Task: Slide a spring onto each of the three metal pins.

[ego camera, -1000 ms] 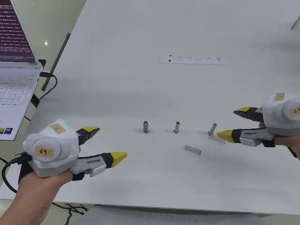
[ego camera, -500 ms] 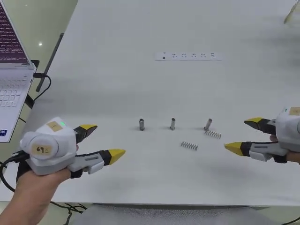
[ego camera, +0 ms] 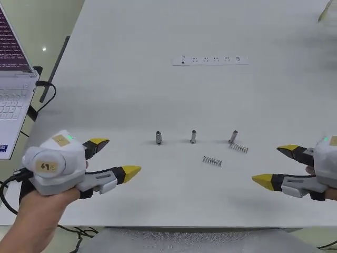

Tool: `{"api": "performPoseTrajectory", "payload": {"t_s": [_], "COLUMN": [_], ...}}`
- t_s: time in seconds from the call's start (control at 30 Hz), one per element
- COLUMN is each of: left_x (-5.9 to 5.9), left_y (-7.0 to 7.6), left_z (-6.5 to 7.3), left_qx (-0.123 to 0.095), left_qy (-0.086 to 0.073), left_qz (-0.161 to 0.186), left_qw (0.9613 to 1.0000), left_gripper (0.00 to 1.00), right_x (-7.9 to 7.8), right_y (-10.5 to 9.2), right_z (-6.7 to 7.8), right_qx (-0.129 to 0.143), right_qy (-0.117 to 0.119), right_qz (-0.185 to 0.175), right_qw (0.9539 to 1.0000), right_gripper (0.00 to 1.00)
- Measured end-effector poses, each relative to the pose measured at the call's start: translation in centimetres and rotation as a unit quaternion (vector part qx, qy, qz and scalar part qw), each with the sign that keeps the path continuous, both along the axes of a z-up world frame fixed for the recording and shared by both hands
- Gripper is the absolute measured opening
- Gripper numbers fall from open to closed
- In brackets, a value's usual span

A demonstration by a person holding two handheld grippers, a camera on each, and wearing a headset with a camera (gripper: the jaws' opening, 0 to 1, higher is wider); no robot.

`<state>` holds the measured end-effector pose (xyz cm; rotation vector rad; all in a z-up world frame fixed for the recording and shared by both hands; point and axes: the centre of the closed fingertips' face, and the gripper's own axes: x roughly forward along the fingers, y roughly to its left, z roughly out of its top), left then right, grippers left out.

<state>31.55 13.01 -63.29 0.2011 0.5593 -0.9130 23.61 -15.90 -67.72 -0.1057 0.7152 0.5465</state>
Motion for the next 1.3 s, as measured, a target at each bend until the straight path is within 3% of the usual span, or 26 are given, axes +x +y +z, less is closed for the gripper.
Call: {"api": "performPoseTrajectory", "payload": {"t_s": [0.3,0.9,1.13,1.3], "left_x": [0.0,-0.1,0.1,0.0], "left_y": [-0.6,-4.6,-6.0,-7.9], "left_z": [0.0,-0.4,-0.7,-1.1], "left_qx": [0.001,0.017,0.03,0.047], "left_qy": [-0.001,-0.005,-0.009,-0.014], "left_qz": [-0.009,-0.087,-0.121,-0.165], "left_qw": [1.0,0.9961,0.9922,0.9851], "left_gripper": [0.58,0.59,0.6,0.61], "right_x": [-0.3,-0.9,-1.1,-1.2], "right_y": [0.0,0.0,0.1,0.2], "right_z": [-0.1,-0.2,-0.2,-0.4], "right_qx": [0.0,0.0,-0.001,0.0], "right_qy": [0.003,0.008,0.011,0.012], "right_qz": [0.0,-0.004,-0.002,0.0], "right_qw": [1.0,1.0,0.9999,0.9999], "right_gripper": [0.64,0.66,0.66,0.67]}}
